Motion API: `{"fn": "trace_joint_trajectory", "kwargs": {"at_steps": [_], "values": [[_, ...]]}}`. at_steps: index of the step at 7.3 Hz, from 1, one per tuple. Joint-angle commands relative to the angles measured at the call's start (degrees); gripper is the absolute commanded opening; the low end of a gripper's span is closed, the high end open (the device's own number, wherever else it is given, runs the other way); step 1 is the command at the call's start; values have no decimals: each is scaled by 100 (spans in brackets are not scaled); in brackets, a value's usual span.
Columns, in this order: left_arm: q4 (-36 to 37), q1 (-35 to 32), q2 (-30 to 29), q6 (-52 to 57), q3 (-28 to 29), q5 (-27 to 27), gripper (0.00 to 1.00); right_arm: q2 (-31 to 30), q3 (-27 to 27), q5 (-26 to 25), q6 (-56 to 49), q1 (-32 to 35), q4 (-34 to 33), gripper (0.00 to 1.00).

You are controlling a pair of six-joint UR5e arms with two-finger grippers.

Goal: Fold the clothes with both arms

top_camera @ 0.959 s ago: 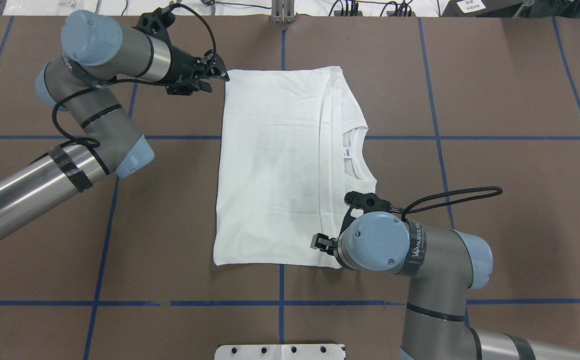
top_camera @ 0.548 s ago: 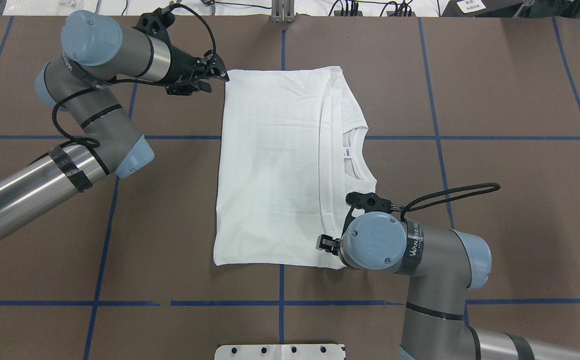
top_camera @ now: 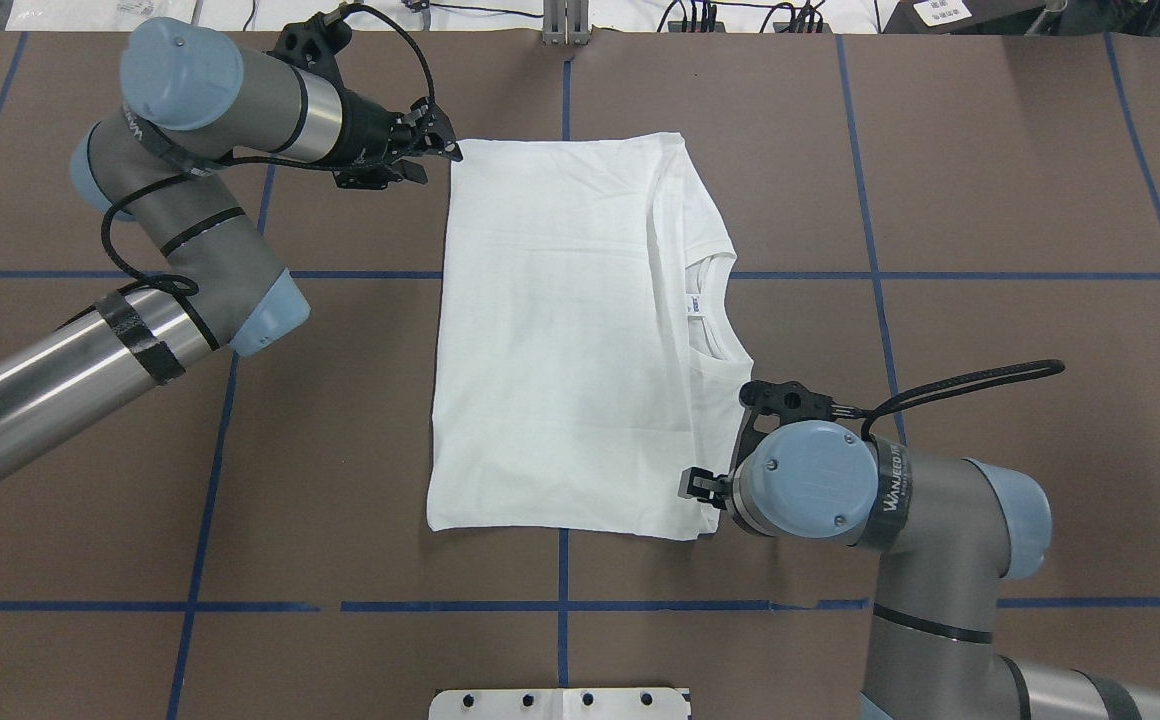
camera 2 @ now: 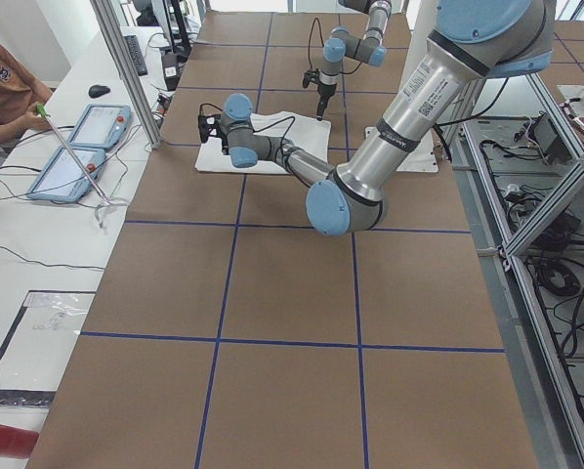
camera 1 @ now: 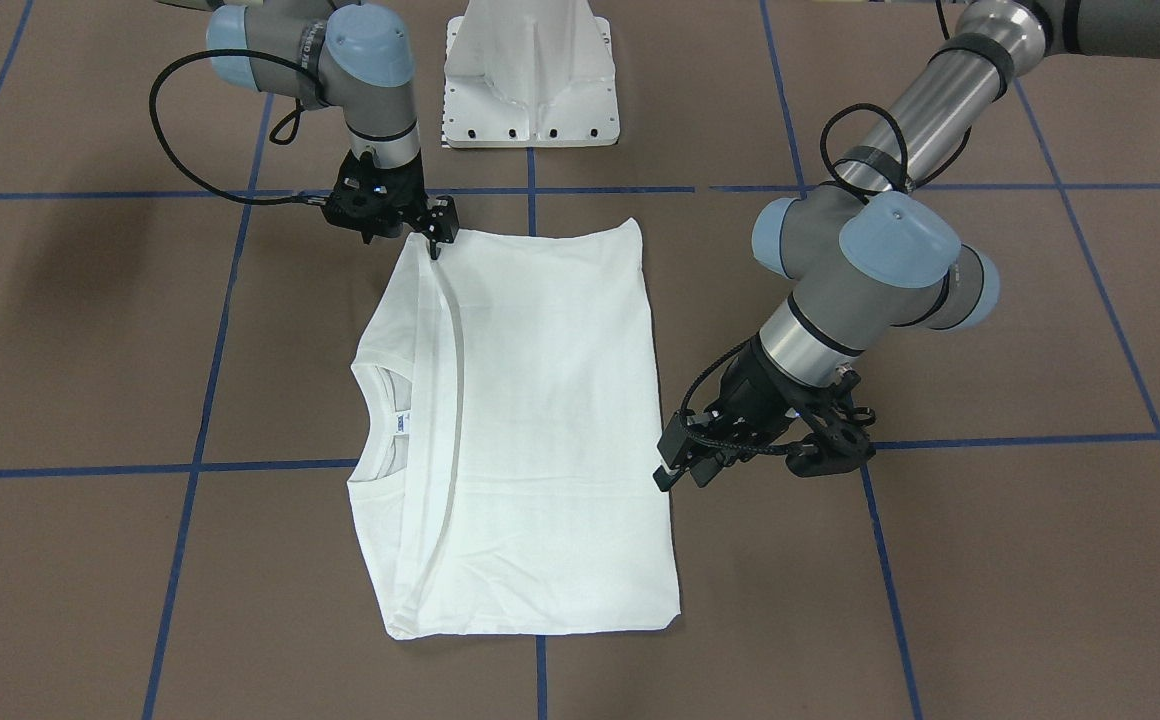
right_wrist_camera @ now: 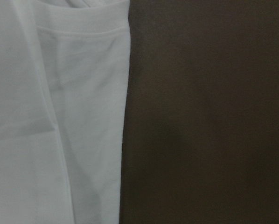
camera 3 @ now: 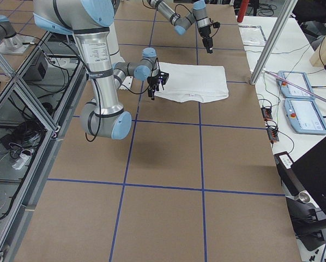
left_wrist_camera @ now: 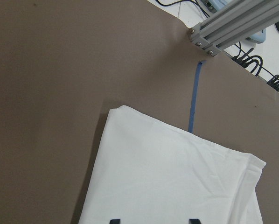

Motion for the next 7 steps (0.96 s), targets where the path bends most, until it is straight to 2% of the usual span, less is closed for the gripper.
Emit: {"fn": "trace_joint_trajectory", "kwargs": {"at_steps": [1, 2, 3, 4, 5, 7], "values": [[1, -1, -5, -13, -25, -3, 58, -239, 296, -9, 29, -27, -5, 100], [1, -1, -14, -22, -34, -3, 58, -90, 296, -17, 134, -36, -5, 100], [1, -1, -14, -22, -69, -3, 58, 68, 270, -131, 753, -97, 30, 100], [1, -1, -6, -22, -69, -3, 58, 157, 235, -384, 1864, -158, 222, 100], [1, -1, -6, -22, -69, -3, 58, 166, 183, -430, 2719, -159, 659, 100], [1, -10, 3, -22, -69, -3, 58, 166, -72, -570, 3594, -211, 786, 100]]}}
